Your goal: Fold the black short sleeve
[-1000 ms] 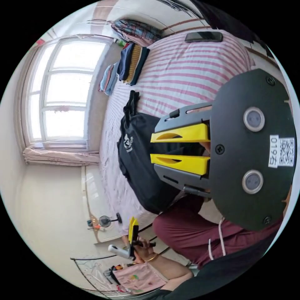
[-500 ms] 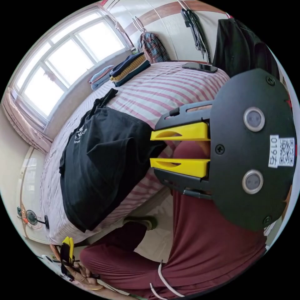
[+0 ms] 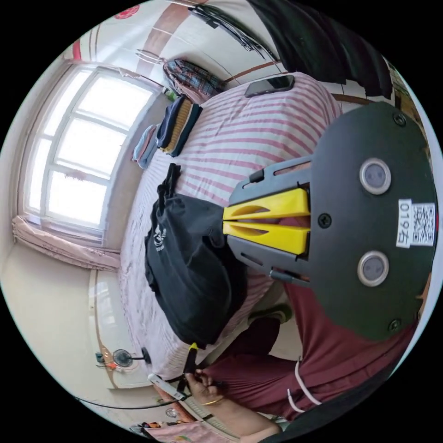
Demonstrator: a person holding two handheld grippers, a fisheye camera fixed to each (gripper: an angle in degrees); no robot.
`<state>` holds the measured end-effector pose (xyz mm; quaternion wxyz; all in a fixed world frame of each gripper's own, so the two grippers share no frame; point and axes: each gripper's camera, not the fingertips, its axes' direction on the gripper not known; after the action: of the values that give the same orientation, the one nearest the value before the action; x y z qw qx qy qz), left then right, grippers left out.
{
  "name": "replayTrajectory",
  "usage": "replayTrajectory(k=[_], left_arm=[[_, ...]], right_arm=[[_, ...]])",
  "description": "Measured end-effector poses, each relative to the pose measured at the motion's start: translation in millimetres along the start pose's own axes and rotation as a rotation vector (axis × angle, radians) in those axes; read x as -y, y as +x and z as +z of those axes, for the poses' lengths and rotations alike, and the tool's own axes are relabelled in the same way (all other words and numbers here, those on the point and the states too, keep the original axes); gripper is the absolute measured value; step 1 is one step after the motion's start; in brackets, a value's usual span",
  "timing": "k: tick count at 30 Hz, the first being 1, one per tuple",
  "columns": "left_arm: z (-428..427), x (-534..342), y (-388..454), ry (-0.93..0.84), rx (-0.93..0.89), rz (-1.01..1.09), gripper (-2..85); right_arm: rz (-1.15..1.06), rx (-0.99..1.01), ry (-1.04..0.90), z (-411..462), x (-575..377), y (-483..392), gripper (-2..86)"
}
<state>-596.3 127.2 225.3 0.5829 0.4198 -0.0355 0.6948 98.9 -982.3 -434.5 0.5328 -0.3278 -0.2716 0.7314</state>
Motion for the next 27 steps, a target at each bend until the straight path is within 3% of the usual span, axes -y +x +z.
replayTrajectory(k=[6, 10, 13, 17, 21, 27], left_arm=[[-109.6, 8.5, -67.6, 0.183, 0.104, -0.055, 1.2], [-127.9, 21.2, -108.1, 0.160, 0.012, -0.092, 2.0], [-93.8, 49.0, -106.5, 0.104, -0.021, -0.037, 4.2], [-16.6, 129.9, -105.2, -0.011, -0.104, 0.038, 10.7], [55.7, 222.2, -137.1, -0.051, -0.172, -0.033, 10.6], [104.3, 366.7, -189.0, 0.069, -0.143, -0.103, 11.9]], right_arm=[[0.141, 0.112, 0.035, -18.6, -6.1, 51.1, -0.9], [0.119, 0.053, -0.157, 5.1, -7.5, 53.7, -0.4], [0.152, 0.055, -0.282, 27.0, -7.7, 73.9, 3.5], [0.347, 0.125, -0.106, 14.3, 7.7, 140.7, 7.2], [0.358, 0.153, 0.037, 35.3, 64.6, 183.3, 2.9], [0.407, 0.347, 0.058, 188.6, 198.2, 259.2, 6.0]])
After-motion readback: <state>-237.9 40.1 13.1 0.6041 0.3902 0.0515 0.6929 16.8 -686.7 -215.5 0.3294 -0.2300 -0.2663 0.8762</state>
